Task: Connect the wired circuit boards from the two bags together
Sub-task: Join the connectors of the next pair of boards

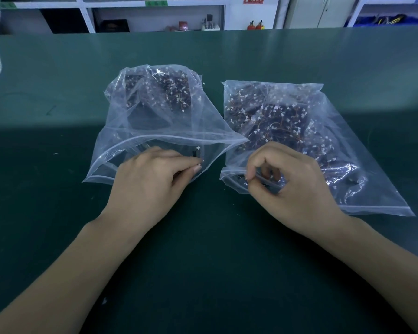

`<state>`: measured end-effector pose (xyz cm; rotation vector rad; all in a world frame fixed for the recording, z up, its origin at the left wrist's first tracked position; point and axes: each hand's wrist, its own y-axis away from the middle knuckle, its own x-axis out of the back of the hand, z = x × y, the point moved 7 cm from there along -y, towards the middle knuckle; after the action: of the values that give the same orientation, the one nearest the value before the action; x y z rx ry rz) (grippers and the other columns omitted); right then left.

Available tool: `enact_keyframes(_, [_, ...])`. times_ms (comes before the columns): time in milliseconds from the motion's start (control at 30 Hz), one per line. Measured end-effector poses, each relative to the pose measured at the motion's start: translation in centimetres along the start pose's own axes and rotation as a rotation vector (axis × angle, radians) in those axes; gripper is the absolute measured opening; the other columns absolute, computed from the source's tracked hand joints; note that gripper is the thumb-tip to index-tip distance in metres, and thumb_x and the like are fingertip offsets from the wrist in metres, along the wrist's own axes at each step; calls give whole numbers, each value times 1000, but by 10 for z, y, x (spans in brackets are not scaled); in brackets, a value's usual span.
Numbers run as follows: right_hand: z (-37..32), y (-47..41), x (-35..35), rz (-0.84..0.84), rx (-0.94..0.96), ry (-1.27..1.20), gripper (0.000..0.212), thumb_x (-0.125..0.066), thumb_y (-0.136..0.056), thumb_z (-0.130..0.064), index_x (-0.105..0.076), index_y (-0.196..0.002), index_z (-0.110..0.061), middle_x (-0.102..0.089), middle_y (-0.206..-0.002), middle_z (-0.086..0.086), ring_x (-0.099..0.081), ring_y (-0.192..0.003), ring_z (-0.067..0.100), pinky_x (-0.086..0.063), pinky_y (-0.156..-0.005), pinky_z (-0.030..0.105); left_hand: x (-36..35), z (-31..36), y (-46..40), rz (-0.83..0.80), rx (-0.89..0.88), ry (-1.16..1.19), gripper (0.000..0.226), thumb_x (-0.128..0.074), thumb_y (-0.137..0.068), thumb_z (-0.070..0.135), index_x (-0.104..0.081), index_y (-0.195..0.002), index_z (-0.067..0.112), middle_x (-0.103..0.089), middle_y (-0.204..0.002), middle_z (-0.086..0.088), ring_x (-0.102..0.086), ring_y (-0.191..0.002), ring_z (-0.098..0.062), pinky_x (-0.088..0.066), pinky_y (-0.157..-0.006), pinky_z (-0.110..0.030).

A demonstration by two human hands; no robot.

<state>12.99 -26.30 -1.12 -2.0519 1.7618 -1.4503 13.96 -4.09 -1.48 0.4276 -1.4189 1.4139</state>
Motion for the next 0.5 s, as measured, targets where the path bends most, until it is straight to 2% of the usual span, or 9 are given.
enact_keyframes(67, [0,0,-1,-1,-1,8,23,-72,-83,7,-67,-85,-16,-65,-91,-5,-58,-72,19,-46,-68,25,2,1,1,44,-26,17,17,-69,-101,37,-84,-109,37,-77,-101,19,-65,-90,-18,-47,-72,-32])
enact_keyframes(133, [0,0,-1,-1,4,17,23,-72,-83,7,-67,-85,-16,-65,-91,-5,-58,-73,19,-46,-68,25,4,2,0,97,-79,36,20,-69,-102,36,-84,-115,33,-78,-110,16,-67,-98,-20,-54,-83,-39])
enact_keyframes(200, [0,0,0,2,9,26,22,-72,-83,6,-67,-85,-16,-65,-90,-4,-58,-73,19,-47,-68,26,8,4,-1,149,-127,66,21,-71,-103,34,-82,-120,30,-77,-110,13,-67,-100,-21,-56,-87,-46])
enact_keyframes(333, [0,0,-1,-6,-3,46,21,-72,-83,4,-68,-86,-16,-65,-90,-6,-58,-72,18,-47,-67,27,14,14,1,244,-210,161,19,-75,-103,31,-83,-119,26,-74,-98,10,-60,-88,-18,-54,-76,-37])
enact_keyframes(400, [0,0,-1,-21,-11,64,23,-75,-81,2,-68,-89,-18,-63,-89,-11,-58,-71,18,-48,-66,27,13,21,3,264,-246,236,19,-78,-101,26,-83,-119,22,-74,-97,6,-62,-85,-21,-53,-76,-35])
enact_keyframes(500, [-2,1,-2,-43,-33,64,24,-81,-81,-17,-66,-98,-24,-60,-89,-23,-59,-72,17,-49,-69,25,15,29,6,294,-270,353,21,-80,-99,17,-81,-119,14,-73,-94,-1,-66,-80,-21,-54,-76,-31])
